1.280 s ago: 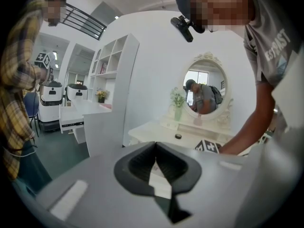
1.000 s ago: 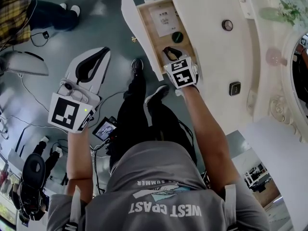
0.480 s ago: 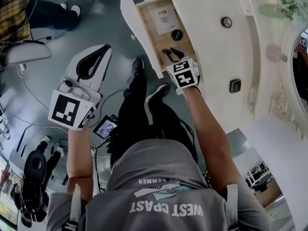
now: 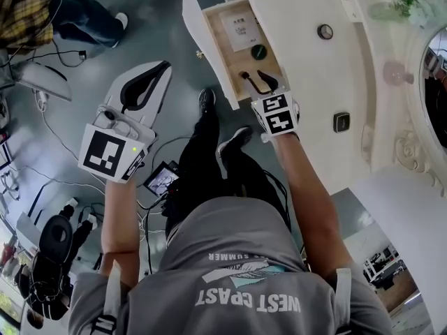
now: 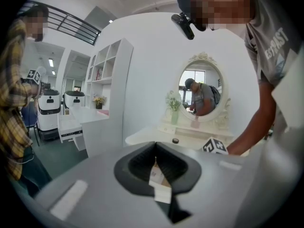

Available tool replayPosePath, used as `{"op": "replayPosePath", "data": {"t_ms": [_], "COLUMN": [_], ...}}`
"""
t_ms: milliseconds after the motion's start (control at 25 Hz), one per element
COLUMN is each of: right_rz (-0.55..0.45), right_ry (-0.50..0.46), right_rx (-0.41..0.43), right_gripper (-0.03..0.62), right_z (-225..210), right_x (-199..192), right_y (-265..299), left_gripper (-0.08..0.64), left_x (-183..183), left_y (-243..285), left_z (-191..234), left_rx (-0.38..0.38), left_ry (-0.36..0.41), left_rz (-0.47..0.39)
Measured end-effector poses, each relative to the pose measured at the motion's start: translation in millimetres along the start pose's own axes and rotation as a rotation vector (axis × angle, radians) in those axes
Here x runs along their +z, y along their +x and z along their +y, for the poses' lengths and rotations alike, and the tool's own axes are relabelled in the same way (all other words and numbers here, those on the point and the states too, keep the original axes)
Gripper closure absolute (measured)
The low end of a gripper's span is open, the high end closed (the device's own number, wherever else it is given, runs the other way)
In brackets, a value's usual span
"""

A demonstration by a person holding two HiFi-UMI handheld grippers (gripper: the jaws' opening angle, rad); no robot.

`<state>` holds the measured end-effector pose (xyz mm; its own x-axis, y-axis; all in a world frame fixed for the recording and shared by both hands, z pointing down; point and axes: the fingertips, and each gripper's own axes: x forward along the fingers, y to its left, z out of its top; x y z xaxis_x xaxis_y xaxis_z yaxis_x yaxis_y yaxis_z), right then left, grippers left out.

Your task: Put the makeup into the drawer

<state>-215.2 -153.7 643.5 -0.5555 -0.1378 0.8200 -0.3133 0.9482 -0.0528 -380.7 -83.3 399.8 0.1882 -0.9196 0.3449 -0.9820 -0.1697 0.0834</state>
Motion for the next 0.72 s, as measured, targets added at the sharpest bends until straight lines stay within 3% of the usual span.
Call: {"op": "replayPosePath", "data": {"t_ms": [320,720], "right_rz": [-0.194,-0.480], "right_ry": [-0.002,0.046], "right_rx": [-0.033,-0.082], "right_gripper": [0.470,0.558], "right_z": [-14,-28], "right_x": [57,113], "right_y": [-86,-246], "left_gripper": [0.558,0.558], "left_x": [41,113], "left_y": [-6,-25], "left_z": [-31,-86], "left_rx": [-0.012,-0.036], "left_ry": [0.072,0.182], "left_rz": [-0.042,-0.124]}}
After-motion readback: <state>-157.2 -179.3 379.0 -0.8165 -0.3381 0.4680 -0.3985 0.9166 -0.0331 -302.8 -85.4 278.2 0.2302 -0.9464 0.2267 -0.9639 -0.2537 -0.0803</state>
